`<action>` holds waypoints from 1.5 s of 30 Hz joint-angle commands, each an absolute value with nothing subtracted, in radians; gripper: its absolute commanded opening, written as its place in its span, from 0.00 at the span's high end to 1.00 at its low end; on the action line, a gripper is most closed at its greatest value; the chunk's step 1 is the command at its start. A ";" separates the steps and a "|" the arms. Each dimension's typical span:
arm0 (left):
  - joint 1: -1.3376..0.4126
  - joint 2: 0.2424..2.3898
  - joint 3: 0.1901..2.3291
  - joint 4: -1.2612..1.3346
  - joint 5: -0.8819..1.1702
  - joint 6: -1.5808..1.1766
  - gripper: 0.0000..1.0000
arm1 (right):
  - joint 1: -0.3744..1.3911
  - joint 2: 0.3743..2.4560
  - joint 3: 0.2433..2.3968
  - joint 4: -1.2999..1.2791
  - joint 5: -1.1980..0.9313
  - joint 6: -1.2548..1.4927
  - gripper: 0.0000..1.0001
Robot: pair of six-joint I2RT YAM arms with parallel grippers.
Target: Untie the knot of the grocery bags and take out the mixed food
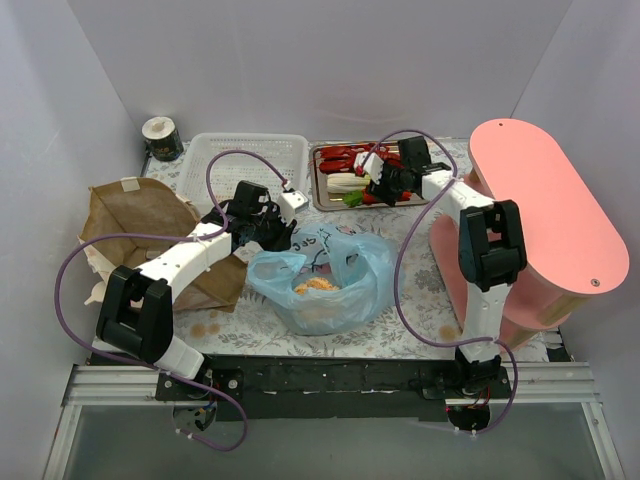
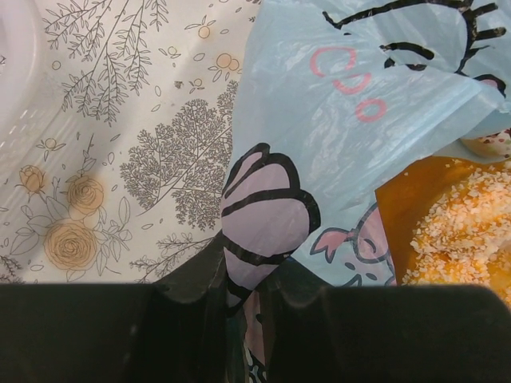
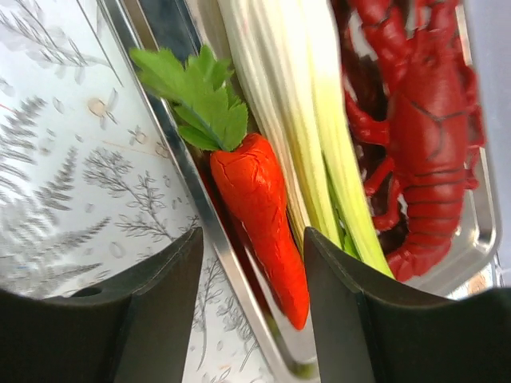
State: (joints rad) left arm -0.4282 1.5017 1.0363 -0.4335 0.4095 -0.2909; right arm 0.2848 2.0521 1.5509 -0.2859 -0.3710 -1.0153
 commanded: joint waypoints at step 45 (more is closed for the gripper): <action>-0.433 1.081 0.916 -0.446 0.629 -0.397 0.98 | 1.086 1.219 0.821 -0.315 -0.458 -0.725 0.72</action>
